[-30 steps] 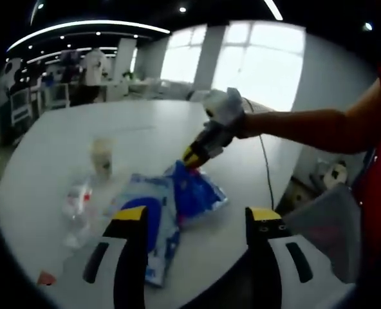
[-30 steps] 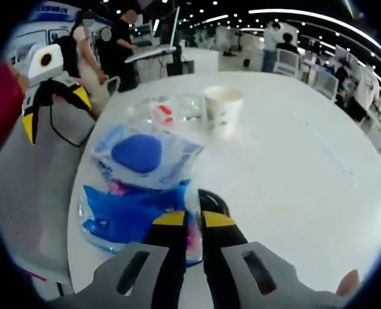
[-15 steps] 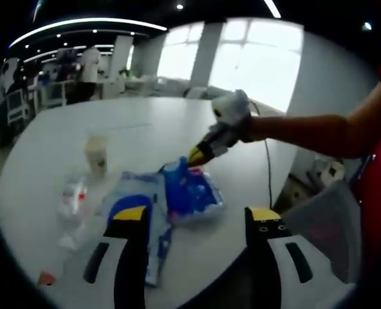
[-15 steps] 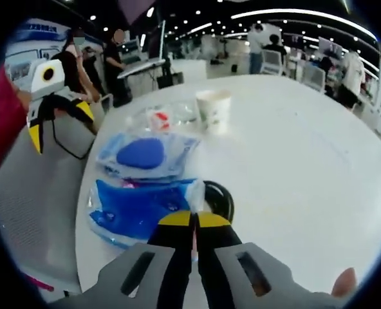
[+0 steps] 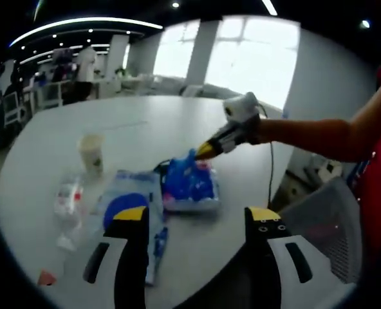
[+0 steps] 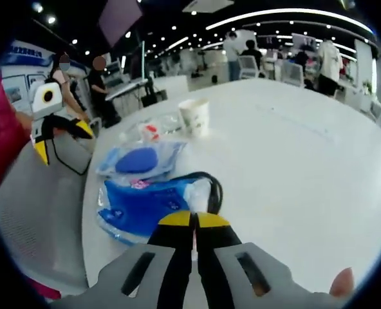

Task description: Arrange the tabletop items into an orderly group along one side of the table until the central work area is clear of visible clutter.

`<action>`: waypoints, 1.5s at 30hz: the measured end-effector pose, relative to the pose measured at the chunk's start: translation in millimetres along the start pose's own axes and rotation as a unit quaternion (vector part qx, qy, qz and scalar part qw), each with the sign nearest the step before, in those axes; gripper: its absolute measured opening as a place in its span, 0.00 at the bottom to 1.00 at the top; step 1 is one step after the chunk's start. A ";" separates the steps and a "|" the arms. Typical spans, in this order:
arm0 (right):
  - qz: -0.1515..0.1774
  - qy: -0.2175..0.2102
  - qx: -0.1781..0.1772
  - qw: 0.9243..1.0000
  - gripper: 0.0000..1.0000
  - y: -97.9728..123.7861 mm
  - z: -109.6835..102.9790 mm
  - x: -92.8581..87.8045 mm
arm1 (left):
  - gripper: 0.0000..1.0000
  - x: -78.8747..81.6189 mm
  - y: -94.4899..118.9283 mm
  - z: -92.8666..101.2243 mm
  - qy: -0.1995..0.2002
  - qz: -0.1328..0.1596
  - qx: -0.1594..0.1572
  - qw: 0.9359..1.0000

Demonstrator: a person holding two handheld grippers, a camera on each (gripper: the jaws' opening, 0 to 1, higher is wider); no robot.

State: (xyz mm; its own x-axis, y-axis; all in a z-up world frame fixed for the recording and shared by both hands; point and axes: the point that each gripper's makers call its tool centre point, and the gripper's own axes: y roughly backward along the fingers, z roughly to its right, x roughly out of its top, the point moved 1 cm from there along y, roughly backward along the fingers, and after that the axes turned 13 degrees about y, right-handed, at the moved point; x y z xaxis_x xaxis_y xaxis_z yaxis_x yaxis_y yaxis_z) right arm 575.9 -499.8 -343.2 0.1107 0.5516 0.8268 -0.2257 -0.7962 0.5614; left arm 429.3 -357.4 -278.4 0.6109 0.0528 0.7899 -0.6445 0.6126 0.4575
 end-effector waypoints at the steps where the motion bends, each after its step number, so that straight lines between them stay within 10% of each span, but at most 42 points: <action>1: 0.004 -0.006 -0.003 1.000 0.01 2.7 0.6 -0.9 | 0.57 -0.3 0.0 0.0 0.000 -0.001 0.000 1.000; 27: 0.103 -0.091 -0.098 0.986 0.01 61.2 48.2 12.4 | 0.57 -2.0 -2.3 6.4 -0.005 -0.006 -0.008 1.000; 45: 0.160 -0.165 -0.214 0.949 0.01 115.6 109.0 11.8 | 0.56 -1.0 2.6 3.5 0.007 0.004 -0.001 1.000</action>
State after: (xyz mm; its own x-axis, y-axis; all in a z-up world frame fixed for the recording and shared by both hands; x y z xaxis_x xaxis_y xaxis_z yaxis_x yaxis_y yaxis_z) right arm 656.6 -612.4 -264.6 0.2507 0.1345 0.9587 -0.6636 -0.6971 0.2714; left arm 425.4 -358.7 -276.5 0.6115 0.0684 0.7883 -0.6492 0.6129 0.4504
